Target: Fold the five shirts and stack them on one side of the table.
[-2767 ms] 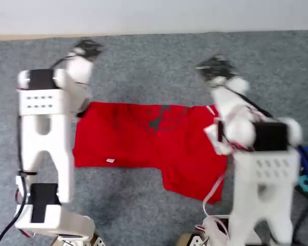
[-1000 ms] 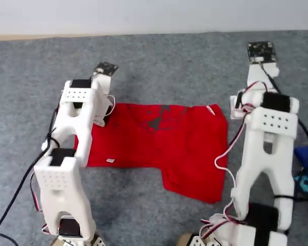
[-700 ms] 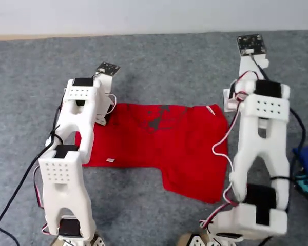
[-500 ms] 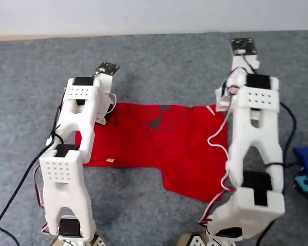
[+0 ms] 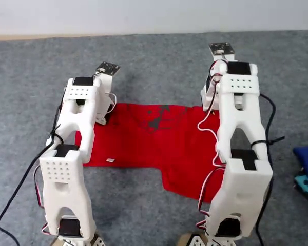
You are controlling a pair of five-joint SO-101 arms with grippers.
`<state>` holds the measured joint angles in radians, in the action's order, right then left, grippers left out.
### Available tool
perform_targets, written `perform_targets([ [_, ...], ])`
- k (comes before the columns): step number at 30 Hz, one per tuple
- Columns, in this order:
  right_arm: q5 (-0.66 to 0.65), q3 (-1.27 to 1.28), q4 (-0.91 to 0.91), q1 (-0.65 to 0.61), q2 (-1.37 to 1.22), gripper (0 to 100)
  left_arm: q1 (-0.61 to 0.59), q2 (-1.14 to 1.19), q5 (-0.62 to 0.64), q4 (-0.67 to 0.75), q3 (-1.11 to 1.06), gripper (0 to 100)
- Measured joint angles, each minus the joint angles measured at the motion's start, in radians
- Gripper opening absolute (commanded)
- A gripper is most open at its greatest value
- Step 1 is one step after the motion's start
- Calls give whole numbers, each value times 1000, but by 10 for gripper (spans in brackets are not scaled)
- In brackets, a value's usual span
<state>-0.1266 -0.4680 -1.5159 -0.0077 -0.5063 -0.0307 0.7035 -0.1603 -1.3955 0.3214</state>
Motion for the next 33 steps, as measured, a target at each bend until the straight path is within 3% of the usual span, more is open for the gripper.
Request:
perform_targets([
  [16,0,-261,-6,-9,-232,253,0,0,0,0,0,3],
  [22,0,-275,-6,-18,-279,156,0,0,0,0,0,3],
  [33,0,-275,-6,-21,-287,153,0,0,-2,-2,0,3],
])
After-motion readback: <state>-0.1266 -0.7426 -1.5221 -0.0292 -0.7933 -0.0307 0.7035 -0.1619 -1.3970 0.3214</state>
